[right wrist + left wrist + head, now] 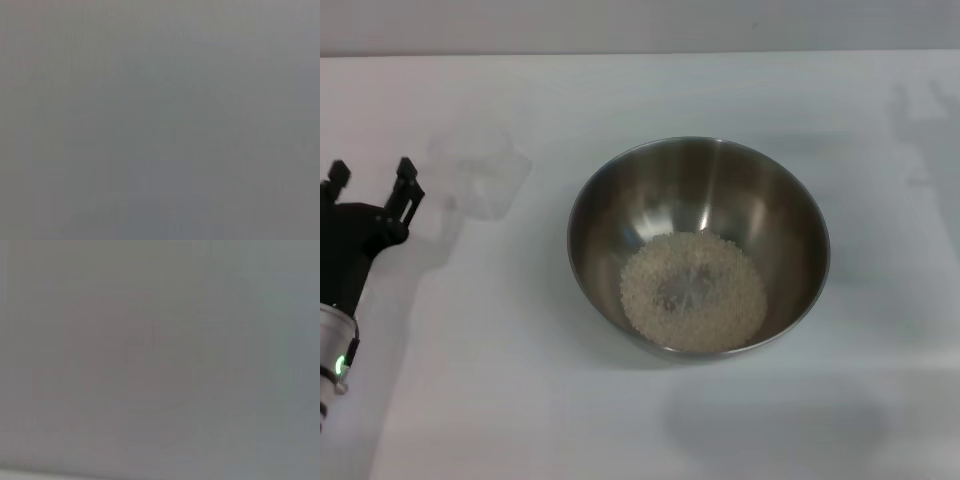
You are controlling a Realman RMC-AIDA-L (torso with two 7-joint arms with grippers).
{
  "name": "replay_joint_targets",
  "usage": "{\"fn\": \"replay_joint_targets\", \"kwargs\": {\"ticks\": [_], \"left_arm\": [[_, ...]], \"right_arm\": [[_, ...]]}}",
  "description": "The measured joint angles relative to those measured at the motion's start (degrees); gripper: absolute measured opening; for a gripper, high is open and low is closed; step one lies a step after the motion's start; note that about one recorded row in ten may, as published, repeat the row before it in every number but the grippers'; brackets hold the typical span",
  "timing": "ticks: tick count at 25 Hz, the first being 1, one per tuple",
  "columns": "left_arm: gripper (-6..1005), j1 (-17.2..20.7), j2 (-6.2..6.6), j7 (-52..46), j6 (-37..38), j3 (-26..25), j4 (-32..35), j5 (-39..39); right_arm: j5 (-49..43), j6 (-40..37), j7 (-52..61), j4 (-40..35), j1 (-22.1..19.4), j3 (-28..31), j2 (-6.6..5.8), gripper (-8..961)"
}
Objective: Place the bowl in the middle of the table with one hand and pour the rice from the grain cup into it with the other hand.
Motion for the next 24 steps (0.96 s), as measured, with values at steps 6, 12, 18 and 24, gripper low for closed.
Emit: {"fn": "replay_joint_targets", "kwargs": {"ticks": [6, 12, 18, 24], "left_arm": [[729, 0.1, -0.06, -0.4, 7.3, 2.5, 0.0, 1.5], [806, -0.9, -0.15, -0.7, 8.3, 2.3, 0.0, 1.2], [806, -1.1, -0.08, -0.7, 8.9, 1.6, 0.0, 1.1], [806, -2.0, -0.06, -0.7, 8.5, 1.9, 0.8, 1.4]], "right_arm": [[-4.1, 1.7, 0.0, 0.0, -0.3, -0.1, 0.38, 482], [-8.1, 2.3, 2.3, -0.6, -0.6, -0.1, 0.49, 482], [-11.5, 2.5, 4.2, -0.6, -0.4, 0.3, 0.43, 542], [-11.3, 2.8, 3.5, -0.2, 0.0, 1.9, 0.46, 719]]}}
